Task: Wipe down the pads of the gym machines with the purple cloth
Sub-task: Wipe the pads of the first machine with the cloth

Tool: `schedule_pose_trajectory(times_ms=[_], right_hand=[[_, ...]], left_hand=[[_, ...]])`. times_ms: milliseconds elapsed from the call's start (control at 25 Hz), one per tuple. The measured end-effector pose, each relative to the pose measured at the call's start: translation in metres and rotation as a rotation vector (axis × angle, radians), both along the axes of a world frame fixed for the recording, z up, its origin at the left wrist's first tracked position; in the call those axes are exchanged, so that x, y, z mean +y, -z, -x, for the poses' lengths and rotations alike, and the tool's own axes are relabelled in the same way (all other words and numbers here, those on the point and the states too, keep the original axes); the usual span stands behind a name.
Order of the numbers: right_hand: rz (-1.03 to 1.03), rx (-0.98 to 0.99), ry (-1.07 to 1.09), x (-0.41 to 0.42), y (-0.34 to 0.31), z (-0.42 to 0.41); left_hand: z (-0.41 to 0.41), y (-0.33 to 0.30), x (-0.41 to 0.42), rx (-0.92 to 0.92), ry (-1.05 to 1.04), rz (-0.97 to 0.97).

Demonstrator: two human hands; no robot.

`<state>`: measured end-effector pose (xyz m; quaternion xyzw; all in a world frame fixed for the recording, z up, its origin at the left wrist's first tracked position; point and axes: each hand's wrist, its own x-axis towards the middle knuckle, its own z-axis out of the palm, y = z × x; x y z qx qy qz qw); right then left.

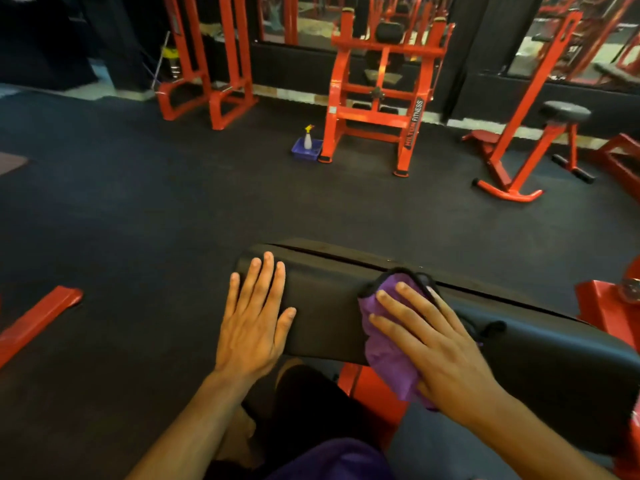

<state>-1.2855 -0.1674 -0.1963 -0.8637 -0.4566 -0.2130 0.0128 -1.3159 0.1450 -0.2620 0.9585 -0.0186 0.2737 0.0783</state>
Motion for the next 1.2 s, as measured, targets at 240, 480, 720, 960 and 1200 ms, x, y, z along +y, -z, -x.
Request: schedule_pose_trajectory(times_ms=[240, 480, 720, 960, 1200], right_hand=[[-0.03, 0.063, -0.005, 0.102, 0.013, -0.001], [-0.06, 0.06, -0.096, 0.038, -0.004, -0.024], [0.157, 0.061, -0.22, 0.096, 0.009, -0.007], [0.134, 0.067, -0.201, 0.052, -0.006, -0.025], [0.052, 0.325, -0.285, 0.065, -0.014, -0.016]], left_hand=[[0.002, 0.009, 0.032, 0.005, 0.057, 0.05], [0.003, 0.015, 0.044, -0.013, 0.104, 0.062], [0.003, 0.019, 0.048, -0.015, 0.123, 0.055], [0.004, 0.02, 0.042, -0.023, 0.069, 0.092], [0.011, 0.012, 0.036, 0.042, 0.027, 0.074]])
